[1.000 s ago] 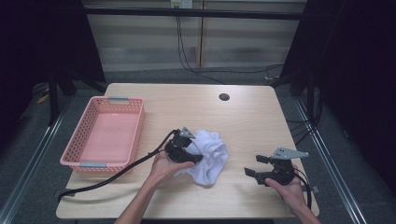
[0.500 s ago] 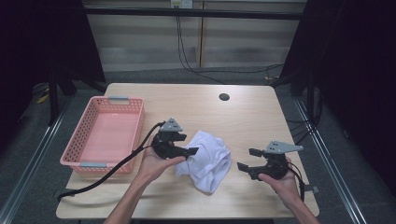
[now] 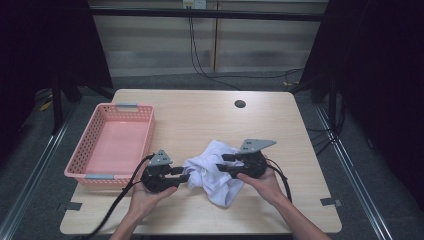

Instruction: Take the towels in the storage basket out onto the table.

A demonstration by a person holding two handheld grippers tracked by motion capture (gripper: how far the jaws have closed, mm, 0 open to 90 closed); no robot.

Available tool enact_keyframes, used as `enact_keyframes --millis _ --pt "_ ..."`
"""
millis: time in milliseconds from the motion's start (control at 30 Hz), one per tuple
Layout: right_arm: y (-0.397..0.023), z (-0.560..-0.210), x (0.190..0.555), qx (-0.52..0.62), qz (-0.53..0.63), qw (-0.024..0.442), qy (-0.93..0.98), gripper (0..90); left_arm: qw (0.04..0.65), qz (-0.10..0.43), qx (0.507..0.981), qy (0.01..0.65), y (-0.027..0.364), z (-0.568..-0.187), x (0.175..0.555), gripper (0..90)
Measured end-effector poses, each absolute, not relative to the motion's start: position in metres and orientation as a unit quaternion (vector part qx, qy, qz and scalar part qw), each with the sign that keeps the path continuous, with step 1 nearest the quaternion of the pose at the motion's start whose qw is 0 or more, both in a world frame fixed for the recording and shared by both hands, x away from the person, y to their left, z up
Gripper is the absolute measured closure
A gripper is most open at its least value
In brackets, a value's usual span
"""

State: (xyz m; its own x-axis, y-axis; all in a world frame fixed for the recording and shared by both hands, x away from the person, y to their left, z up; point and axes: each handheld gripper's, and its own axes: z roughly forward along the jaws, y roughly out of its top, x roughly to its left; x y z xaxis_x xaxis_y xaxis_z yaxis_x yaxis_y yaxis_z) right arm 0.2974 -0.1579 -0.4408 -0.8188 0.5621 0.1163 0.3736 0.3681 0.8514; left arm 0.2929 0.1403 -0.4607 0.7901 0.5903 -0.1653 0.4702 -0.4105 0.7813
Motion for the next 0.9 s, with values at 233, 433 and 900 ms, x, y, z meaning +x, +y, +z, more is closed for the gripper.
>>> enact_keyframes --millis 233,433,900 --pt "-0.114 -0.453 0.316 0.263 0.470 0.079 0.839 54.4 0.429 0.095 0.845 0.304 0.121 -0.467 0.302 65.3" --pt "-0.130 -0.446 0.320 0.302 0.493 0.090 0.811 86.5 0.461 0.073 0.829 0.307 0.122 -0.466 0.308 87.4" --pt "-0.187 -0.416 0.336 0.352 0.518 0.121 0.770 87.1 0.563 0.074 0.780 0.262 0.127 -0.417 0.292 88.7"
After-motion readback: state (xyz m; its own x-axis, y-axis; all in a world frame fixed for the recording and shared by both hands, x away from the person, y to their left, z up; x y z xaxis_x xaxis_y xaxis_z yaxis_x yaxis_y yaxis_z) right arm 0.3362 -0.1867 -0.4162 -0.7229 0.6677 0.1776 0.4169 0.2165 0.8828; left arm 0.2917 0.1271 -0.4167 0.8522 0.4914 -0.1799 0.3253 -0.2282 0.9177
